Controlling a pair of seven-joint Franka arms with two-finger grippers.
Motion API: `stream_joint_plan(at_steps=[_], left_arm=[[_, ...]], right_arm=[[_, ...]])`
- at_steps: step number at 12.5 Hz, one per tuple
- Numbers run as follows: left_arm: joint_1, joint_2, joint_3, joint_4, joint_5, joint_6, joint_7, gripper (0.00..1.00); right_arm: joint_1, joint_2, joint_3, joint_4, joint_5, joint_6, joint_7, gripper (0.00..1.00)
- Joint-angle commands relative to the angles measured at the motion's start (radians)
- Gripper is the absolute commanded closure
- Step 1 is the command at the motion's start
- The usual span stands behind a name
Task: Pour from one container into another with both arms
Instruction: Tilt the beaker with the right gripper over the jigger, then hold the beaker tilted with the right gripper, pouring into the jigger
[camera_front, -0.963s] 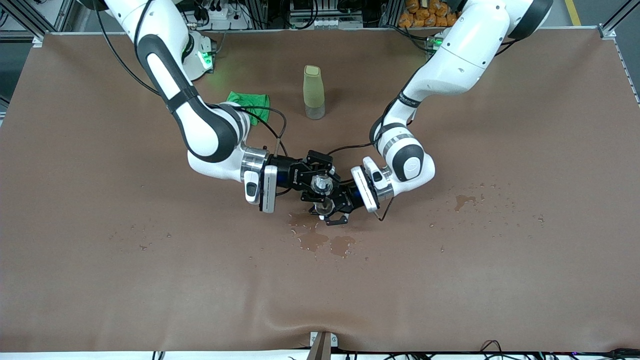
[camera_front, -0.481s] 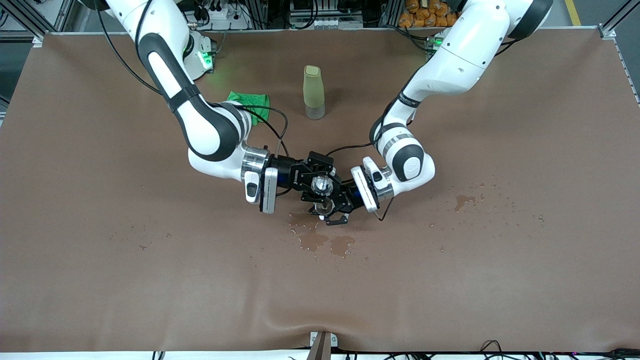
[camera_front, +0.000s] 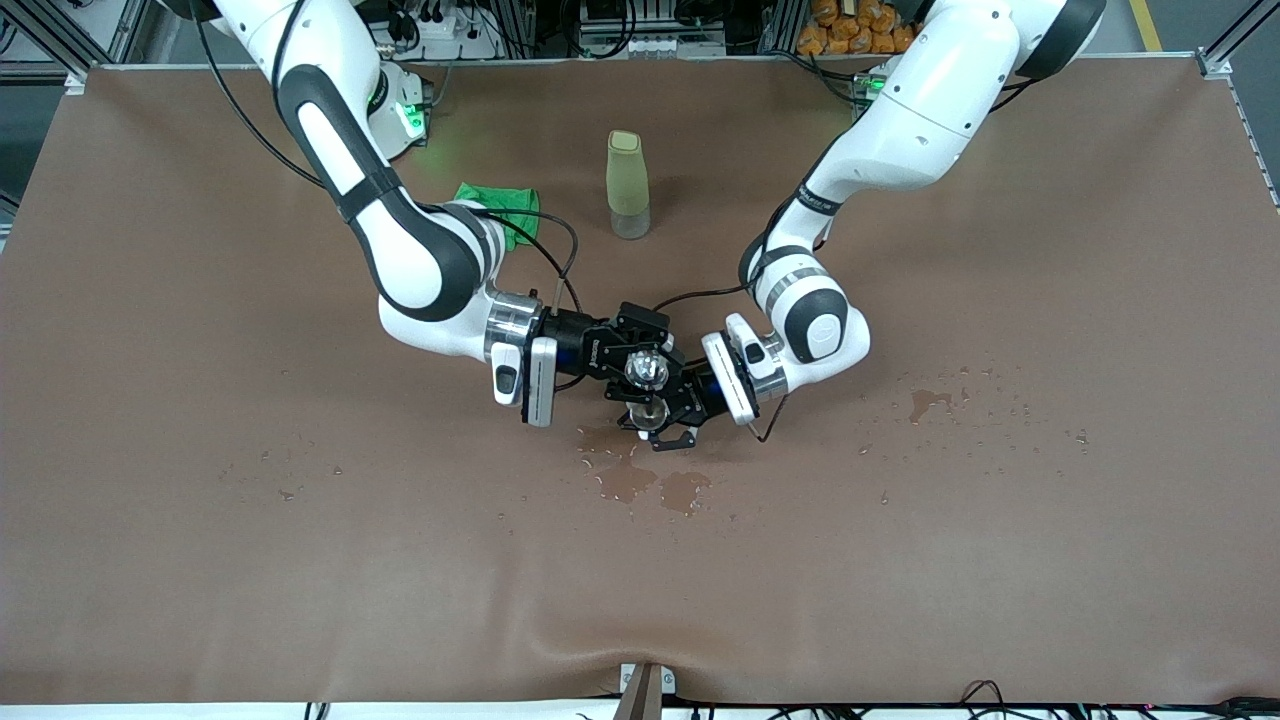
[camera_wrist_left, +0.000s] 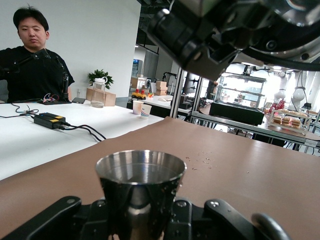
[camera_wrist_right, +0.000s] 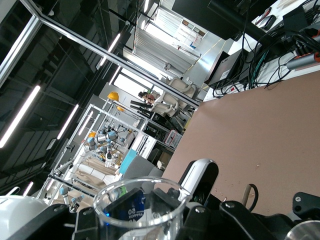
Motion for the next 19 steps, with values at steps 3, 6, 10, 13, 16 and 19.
stream_joint_plan(at_steps=[3, 6, 10, 13, 16, 19], left_arm=[[-0.015, 0.013, 0.005, 0.025, -0.046, 0.014, 0.023, 1.00], [-0.015, 0.012, 0.007, 0.025, -0.046, 0.014, 0.023, 1.00], [-0.020, 0.013, 0.007, 0.025, -0.049, 0.014, 0.023, 1.00], [-0.020, 0.012, 0.007, 0.025, -0.049, 0.014, 0.023, 1.00], [-0.018, 0.013, 0.008, 0.025, -0.049, 0.014, 0.023, 1.00], [-0.020, 0.012, 0.008, 0.025, -0.049, 0.014, 0.023, 1.00]], right_arm=[[0.018, 0.015, -0.007, 0.029, 0.057, 0.014, 0.016, 1.00], [0.018, 0.017, -0.007, 0.030, 0.071, 0.014, 0.016, 1.00], [0.018, 0.023, -0.007, 0.029, 0.077, 0.012, 0.047, 1.00], [0.018, 0.023, -0.007, 0.030, 0.077, 0.014, 0.095, 1.00], [0.018, 0.023, -0.007, 0.030, 0.077, 0.014, 0.135, 1.00], [0.018, 0.023, -0.007, 0.030, 0.078, 0.014, 0.141, 1.00]])
